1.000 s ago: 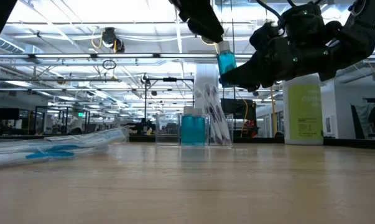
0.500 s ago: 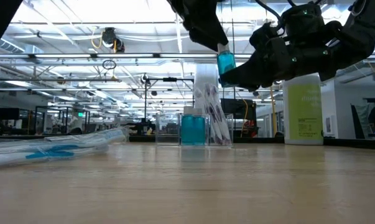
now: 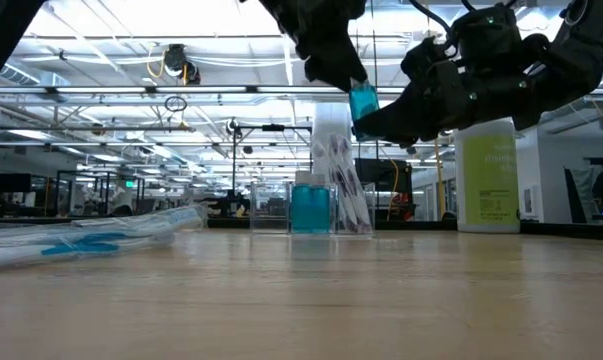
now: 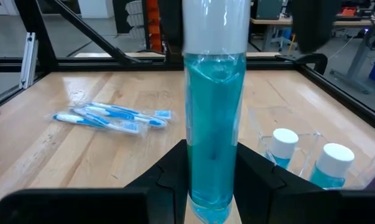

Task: Pick & Place toothbrushing station
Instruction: Put the blue mouthwash into the transparent organizer

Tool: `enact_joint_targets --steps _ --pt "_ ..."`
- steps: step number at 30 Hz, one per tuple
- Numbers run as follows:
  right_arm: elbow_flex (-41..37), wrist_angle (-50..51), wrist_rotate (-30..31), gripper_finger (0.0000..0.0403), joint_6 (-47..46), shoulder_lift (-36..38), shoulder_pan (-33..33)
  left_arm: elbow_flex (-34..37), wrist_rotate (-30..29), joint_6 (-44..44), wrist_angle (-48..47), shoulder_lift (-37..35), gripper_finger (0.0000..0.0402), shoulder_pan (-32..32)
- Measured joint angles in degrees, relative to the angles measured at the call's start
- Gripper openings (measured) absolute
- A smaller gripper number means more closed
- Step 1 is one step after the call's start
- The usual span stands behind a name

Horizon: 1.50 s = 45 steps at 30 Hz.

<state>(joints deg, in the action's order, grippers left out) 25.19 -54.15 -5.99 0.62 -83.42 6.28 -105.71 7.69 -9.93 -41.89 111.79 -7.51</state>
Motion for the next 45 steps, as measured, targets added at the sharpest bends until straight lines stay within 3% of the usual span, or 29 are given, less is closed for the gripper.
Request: enact_joint_targets --steps 17,24,34,40,45 --pt "0.0 0.1 0.0 0.0092 -0.3 0.0 0.0 0.0 2.9 1.1 0.1 0.0 0.0100 0.0" --pt "0.1 0.0 0.5 0.0117 -1.2 0.0 0.0 0.1 -0.1 0.0 -0.2 -1.1 0.0100 0.1" --pt "-0.5 1.7 2.7 0.0200 -2.5 1.3 0.1 0.1 -8.6 -1.6 -4.5 -6.9 0.0099 -0.7" --pt "-1.5 5.6 2.8 0.0222 -2.0 8.4 0.1 1.0 -9.5 -0.7 -7.4 -7.0 0.0100 -3.7" --pt "-3.7 7.9 2.9 0.0223 -1.9 15.5 0.1 4.6 -9.1 -0.8 -4.1 -6.9 0.0100 -5.3"
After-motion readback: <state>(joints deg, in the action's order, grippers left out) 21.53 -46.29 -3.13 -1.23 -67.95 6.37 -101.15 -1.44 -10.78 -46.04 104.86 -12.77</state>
